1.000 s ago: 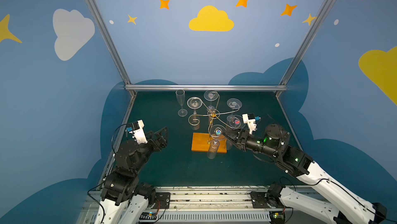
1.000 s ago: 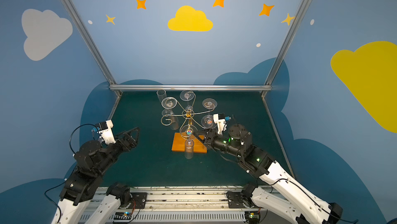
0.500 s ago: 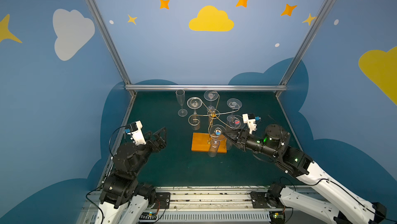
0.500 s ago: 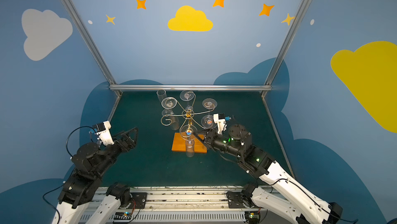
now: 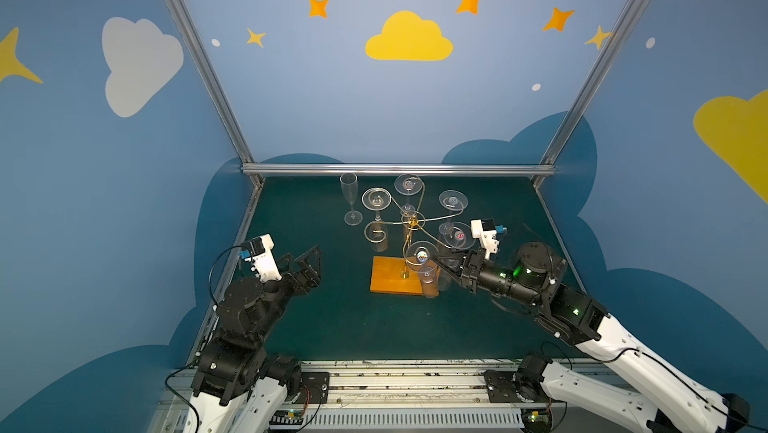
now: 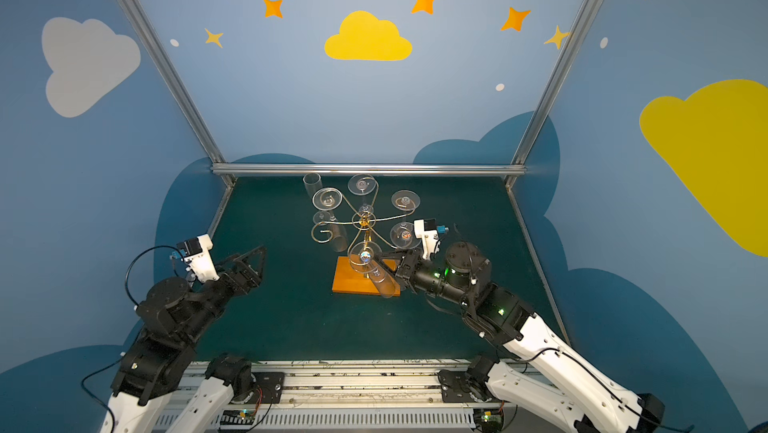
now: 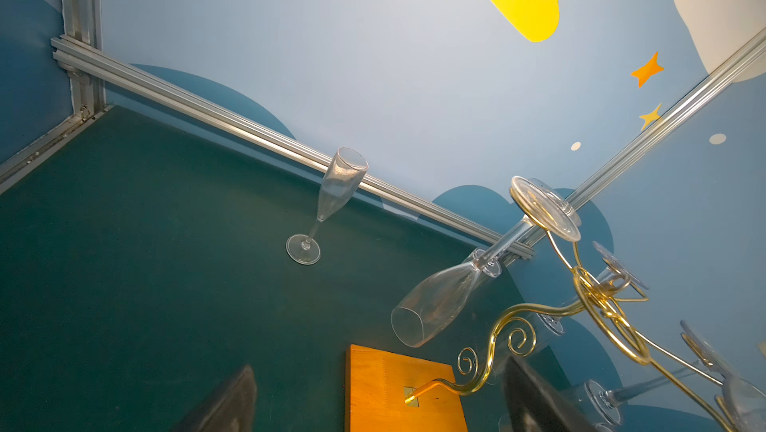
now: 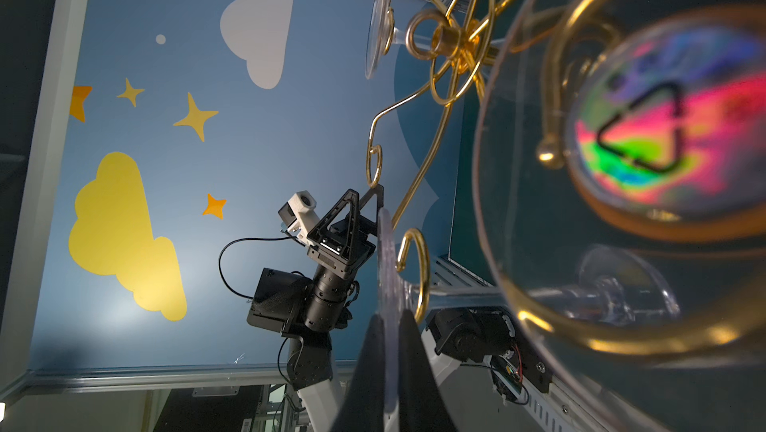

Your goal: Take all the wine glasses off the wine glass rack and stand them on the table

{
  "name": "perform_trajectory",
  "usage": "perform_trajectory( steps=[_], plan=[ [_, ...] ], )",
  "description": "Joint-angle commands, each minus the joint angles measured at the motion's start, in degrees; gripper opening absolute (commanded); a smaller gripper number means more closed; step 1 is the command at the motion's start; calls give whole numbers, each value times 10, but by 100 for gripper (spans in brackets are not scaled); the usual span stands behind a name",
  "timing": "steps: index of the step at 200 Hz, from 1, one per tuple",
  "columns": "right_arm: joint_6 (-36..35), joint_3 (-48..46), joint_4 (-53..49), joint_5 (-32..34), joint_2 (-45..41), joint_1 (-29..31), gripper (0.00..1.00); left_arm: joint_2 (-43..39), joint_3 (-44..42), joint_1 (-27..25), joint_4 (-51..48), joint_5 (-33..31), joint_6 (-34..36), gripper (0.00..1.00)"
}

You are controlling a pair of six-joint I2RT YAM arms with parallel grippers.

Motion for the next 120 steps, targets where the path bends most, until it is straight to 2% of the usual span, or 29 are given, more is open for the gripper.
perform_trajectory(
  steps=[1, 70, 120],
  plan=[
    [8, -8, 6, 6, -7, 4, 0, -8, 0, 1, 0, -5, 6, 92],
    [44, -4, 46, -5, -6, 12, 0, -13, 0, 2, -5, -5, 6, 92],
    [42, 14, 33, -5, -6, 18, 0, -14, 0, 2, -2, 1, 7, 92]
  ],
)
